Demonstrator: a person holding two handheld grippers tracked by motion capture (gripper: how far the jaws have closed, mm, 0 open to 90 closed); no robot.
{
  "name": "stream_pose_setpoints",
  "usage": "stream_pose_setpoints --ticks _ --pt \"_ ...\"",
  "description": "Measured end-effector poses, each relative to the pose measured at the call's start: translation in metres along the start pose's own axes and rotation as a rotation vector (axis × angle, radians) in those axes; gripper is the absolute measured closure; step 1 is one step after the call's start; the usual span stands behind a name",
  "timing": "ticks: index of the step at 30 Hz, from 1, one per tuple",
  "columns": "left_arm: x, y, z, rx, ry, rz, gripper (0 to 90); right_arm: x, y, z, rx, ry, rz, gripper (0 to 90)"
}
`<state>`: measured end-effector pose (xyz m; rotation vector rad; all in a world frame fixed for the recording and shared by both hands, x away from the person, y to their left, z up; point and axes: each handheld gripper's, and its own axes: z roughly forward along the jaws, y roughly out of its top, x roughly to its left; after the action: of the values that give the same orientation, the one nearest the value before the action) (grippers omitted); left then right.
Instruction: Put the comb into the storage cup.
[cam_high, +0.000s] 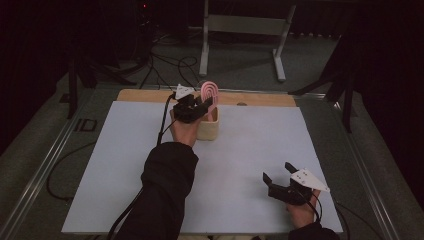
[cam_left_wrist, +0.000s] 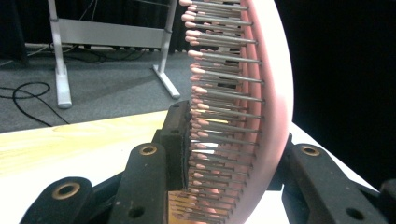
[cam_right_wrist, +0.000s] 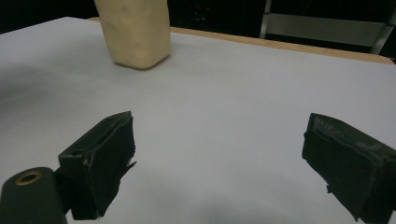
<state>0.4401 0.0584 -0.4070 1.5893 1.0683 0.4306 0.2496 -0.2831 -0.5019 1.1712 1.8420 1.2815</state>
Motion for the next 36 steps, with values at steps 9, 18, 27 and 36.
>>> stream_pose_setpoints --ticks 9,18,27,36 --pt "-0.002 -0.002 0.002 0.008 -0.002 0.004 63.5 0.0 0.0 0.0 0.001 0.0 0.0 9.2" --pt "-0.001 -0.005 0.001 0.004 -0.005 -0.005 63.2 0.0 0.0 -0.001 0.004 -0.002 0.0 9.2" --pt "0.006 -0.015 0.001 0.008 -0.002 -0.033 63.2 0.0 0.0 -0.001 0.004 0.001 -0.001 9.2" --pt "0.01 -0.018 -0.003 0.013 -0.027 -0.038 62.8 0.001 0.0 0.0 0.005 0.0 -0.003 9.2"
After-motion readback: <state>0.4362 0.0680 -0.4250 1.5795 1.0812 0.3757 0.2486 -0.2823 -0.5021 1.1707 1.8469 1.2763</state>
